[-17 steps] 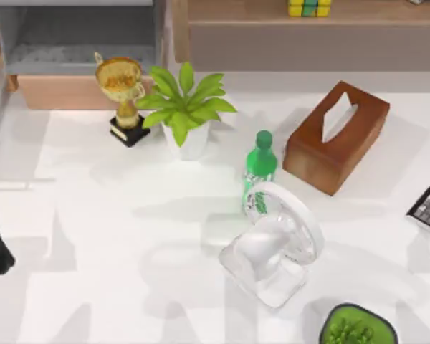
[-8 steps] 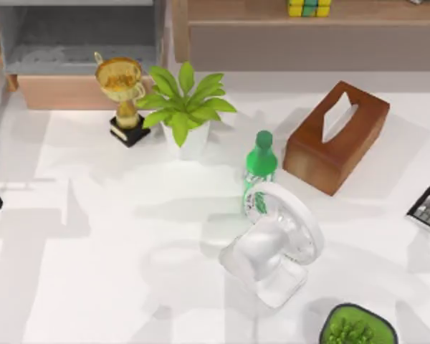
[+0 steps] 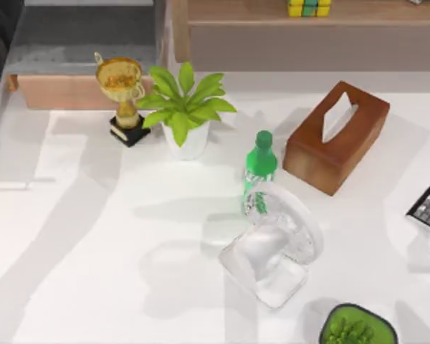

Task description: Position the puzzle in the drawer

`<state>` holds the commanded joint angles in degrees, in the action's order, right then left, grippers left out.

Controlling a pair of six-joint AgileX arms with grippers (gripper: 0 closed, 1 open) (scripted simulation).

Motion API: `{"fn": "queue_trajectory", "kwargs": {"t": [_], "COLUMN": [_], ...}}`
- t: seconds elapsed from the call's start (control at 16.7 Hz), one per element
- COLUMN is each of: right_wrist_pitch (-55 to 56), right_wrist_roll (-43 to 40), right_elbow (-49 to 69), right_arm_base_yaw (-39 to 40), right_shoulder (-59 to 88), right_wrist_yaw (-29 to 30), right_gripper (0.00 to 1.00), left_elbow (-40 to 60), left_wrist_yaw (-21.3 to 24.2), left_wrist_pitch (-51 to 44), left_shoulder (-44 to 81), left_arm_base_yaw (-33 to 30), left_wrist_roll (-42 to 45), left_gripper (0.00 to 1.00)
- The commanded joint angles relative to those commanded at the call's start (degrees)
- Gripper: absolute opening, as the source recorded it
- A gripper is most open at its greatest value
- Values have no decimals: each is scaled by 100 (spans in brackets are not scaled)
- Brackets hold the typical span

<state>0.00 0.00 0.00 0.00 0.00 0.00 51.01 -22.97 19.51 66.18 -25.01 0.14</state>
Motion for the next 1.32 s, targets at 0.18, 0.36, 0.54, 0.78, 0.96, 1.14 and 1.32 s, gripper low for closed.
{"fn": "queue_trajectory", "kwargs": {"t": [0.18, 0.36, 0.54, 0.78, 0.96, 1.14, 1.32], "right_wrist_pitch": [0, 0, 0, 0, 0, 0, 0], "right_wrist_roll": [0, 0, 0, 0, 0, 0, 0], "right_elbow": [0, 0, 0, 0, 0, 0, 0], "right_arm_base_yaw": [0, 0, 0, 0, 0, 0, 0], "right_shoulder": [0, 0, 0, 0, 0, 0, 0], "right_wrist_yaw": [0, 0, 0, 0, 0, 0, 0], "right_gripper": [100, 100, 100, 100, 100, 100, 100], "left_elbow": [1477, 2833, 3977, 5022, 5339, 5358, 5338], "left_wrist_yaw": [-651, -1251, -1762, -2239, -2392, -2402, -2389], "left_wrist_pitch": [551, 1059, 1489, 1887, 2014, 2022, 2003], "left_shoulder": [2151, 4158, 5834, 7289, 7727, 7754, 7747], "left_arm_base_yaw": [-718, -1364, -1886, -2337, -2470, -2478, -2451], "left_wrist_roll": [12, 27, 43, 61, 67, 68, 66], "left_gripper": [100, 100, 100, 100, 100, 100, 100]}}
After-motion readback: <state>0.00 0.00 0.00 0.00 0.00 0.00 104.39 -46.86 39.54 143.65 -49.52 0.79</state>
